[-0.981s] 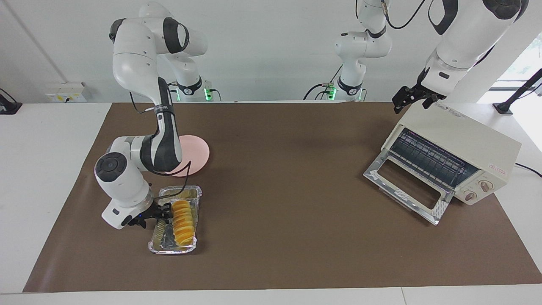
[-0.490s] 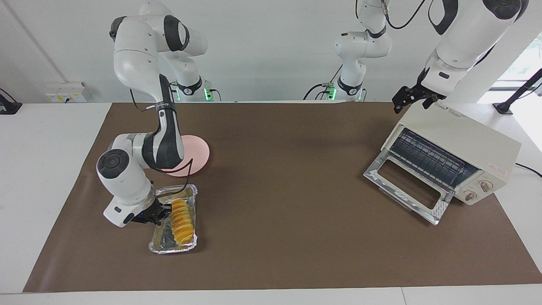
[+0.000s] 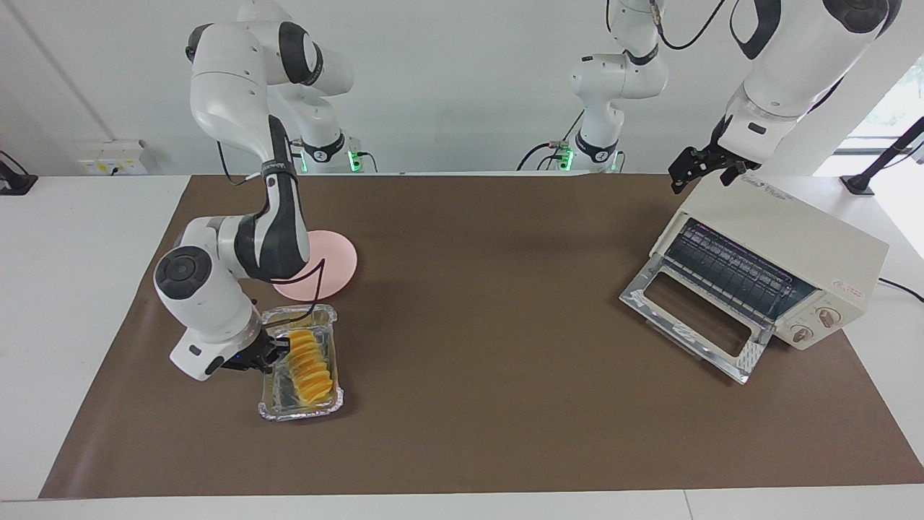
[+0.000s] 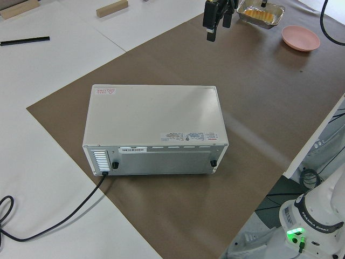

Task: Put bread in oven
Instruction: 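Push the foil tray with the right gripper toward the toaster oven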

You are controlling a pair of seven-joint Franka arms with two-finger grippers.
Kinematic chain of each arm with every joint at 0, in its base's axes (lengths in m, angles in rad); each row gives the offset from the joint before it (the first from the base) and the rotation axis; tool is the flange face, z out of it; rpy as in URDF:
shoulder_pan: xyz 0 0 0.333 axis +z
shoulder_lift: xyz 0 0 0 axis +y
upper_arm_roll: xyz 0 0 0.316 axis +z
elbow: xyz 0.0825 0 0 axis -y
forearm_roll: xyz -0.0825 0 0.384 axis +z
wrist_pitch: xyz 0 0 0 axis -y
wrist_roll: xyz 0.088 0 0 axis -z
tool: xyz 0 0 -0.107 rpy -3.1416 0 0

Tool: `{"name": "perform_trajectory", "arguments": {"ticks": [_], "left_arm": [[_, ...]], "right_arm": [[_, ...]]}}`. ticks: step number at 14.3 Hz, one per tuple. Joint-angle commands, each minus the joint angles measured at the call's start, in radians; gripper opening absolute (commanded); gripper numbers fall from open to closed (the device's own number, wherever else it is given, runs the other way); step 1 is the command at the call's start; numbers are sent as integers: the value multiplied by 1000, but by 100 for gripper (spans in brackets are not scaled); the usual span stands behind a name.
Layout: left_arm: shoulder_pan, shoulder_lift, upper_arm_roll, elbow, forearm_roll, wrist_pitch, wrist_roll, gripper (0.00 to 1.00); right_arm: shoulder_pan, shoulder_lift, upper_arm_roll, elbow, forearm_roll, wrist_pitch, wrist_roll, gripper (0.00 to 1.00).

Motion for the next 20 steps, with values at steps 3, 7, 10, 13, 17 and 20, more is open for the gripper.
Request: {"name": "perform_trajectory", "arguments": {"ticks": [3,7,10,13,17,20], "left_arm": [[9,-26,-2,-28,-13,1,1,100],[9,-26,-2,-28,-13,1,-1,100],[9,-26,-2,-28,-13,1,-1,100],[9,-26,-2,-28,-13,1,1,100],[9,-26,-2,-28,-13,1,1,100],[9,-26,-2,-28,-13,1,-1,100]], "right_arm": [[72,-37,27,109,49,-194,91,0],[211,-35,27,157,127,-253,393,0],[312,-34,25,134,161,-212,555,0],[395,-32,25,53,225,-105,641,0],[483,-64,27,-121,263,109,756,0],[512,-87,27,-195,263,176,662,0]]}}
